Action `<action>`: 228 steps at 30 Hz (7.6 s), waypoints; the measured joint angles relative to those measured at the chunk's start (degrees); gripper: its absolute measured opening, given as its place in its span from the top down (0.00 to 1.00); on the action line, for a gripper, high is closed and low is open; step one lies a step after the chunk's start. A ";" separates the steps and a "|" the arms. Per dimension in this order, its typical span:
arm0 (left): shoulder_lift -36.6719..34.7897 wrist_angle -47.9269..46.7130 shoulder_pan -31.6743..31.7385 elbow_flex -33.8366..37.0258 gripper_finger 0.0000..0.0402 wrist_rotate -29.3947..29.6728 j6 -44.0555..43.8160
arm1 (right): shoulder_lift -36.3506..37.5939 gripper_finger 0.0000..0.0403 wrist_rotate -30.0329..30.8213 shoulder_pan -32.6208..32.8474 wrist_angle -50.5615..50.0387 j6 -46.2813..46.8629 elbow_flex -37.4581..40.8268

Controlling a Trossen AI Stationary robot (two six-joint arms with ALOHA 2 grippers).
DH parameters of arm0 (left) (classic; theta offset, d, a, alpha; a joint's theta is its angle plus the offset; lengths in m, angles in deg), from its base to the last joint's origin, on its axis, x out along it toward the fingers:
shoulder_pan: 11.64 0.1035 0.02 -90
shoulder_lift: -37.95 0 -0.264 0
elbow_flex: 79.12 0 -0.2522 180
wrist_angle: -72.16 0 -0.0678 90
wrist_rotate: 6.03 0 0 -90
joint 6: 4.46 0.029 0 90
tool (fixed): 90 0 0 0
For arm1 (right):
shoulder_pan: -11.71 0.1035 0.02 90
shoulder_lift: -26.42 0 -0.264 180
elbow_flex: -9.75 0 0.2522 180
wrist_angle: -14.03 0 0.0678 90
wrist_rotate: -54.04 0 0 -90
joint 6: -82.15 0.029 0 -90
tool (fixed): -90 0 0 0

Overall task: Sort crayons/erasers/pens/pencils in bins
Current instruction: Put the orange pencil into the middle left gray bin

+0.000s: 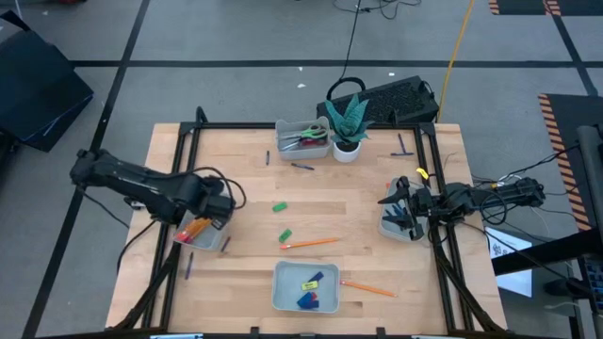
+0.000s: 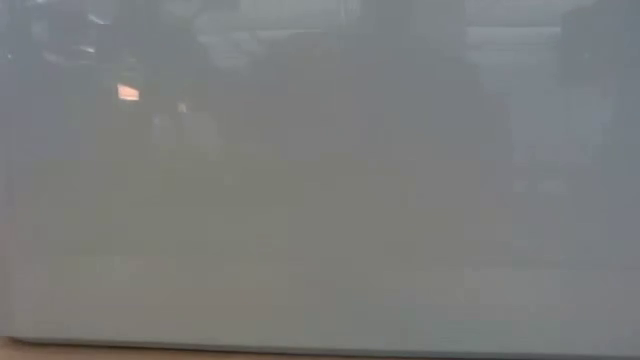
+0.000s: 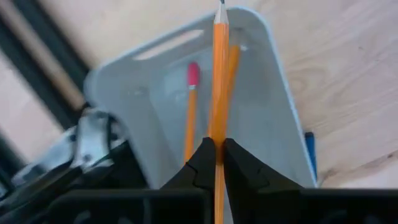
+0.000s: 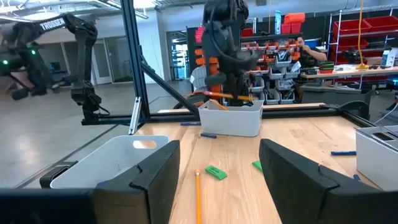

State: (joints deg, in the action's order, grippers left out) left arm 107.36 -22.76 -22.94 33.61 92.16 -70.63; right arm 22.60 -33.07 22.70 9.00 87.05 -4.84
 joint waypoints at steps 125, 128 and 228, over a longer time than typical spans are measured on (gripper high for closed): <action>37.15 53.00 3.38 -21.54 0.83 2.71 41.51 | -0.44 0.47 -0.01 0.02 -0.10 0.00 -0.02; 41.43 57.78 2.01 -21.63 0.72 2.81 42.02 | -0.67 0.47 0.03 0.02 0.24 -0.02 -0.02; -1.08 21.26 -19.86 -3.00 0.60 10.49 -4.48 | -1.45 0.47 0.00 0.02 0.00 -0.01 -0.01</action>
State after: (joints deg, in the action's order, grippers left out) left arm 106.28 -1.50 -42.81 30.60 102.65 -75.11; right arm 21.14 -33.07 22.72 9.00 87.04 -4.85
